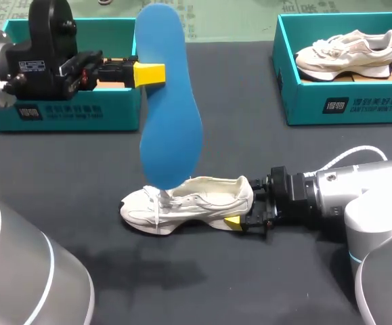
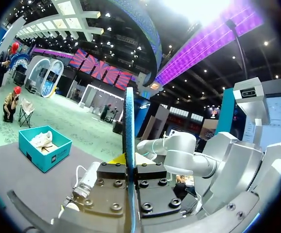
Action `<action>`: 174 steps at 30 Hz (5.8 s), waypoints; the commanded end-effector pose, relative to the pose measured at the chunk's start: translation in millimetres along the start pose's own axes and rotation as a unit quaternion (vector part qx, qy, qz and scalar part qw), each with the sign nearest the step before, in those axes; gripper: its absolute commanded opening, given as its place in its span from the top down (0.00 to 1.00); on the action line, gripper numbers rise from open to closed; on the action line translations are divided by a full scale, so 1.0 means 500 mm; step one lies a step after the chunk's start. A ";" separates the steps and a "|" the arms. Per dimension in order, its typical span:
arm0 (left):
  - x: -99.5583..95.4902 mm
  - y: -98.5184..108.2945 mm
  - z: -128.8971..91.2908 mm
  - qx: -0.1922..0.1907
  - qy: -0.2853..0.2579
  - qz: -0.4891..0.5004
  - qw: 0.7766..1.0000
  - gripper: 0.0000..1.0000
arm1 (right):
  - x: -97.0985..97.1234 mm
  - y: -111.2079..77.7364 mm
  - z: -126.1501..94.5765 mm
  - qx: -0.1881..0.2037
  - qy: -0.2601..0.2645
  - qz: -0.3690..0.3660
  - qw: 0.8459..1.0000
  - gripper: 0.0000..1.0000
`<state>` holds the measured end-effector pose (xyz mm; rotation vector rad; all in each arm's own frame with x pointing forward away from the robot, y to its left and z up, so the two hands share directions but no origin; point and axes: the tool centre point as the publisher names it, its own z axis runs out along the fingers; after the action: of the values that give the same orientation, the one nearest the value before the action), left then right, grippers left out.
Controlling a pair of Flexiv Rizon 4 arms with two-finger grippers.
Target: Take the shoe out of the shoebox, open the shoe tongue, remove and reinsert the insole, then place the shoe into the shoebox
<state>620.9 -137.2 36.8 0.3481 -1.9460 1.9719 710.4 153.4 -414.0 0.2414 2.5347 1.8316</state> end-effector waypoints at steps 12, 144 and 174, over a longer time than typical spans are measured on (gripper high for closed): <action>-0.003 -0.003 0.003 -0.002 0.000 0.000 1.000 1.00 | -0.016 0.000 -0.029 0.028 0.000 -0.004 1.000 0.00; -0.003 -0.003 0.003 -0.002 0.000 0.000 1.000 1.00 | -0.034 0.224 -0.023 0.600 -0.002 -0.038 0.799 0.00; -0.003 -0.003 0.003 -0.002 0.000 0.000 1.000 1.00 | -0.059 0.108 0.074 0.587 0.019 -0.047 0.808 0.51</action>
<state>621.7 -138.0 37.6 0.3481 -1.9468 1.9702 748.9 201.2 -371.5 0.0438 3.2000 -0.0104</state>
